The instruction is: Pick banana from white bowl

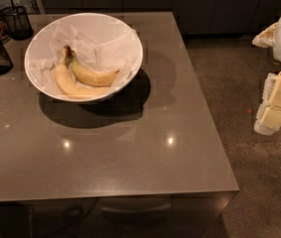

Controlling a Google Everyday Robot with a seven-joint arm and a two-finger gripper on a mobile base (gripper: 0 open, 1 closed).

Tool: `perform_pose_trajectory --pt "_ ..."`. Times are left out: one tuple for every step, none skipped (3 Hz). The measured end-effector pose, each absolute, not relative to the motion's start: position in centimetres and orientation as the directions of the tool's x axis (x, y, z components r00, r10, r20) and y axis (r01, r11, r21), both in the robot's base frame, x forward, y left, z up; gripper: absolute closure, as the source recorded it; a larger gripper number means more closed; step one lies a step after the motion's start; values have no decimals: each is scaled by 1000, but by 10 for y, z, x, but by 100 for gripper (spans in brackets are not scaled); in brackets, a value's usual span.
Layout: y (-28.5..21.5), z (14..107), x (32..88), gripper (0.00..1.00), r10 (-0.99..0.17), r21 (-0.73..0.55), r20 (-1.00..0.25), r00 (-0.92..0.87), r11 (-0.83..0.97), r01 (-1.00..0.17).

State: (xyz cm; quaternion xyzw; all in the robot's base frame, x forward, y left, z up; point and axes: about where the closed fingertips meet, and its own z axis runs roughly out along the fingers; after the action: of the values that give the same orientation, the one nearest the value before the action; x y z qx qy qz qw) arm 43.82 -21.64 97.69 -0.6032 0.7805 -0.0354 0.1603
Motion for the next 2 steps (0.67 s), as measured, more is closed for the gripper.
perform_pose_trajectory --pt "-216 977 438 0 -953 -249 -207 -221 270 -930" --pt "-212 979 442 0 -954 -250 -193 -228 272 -929"
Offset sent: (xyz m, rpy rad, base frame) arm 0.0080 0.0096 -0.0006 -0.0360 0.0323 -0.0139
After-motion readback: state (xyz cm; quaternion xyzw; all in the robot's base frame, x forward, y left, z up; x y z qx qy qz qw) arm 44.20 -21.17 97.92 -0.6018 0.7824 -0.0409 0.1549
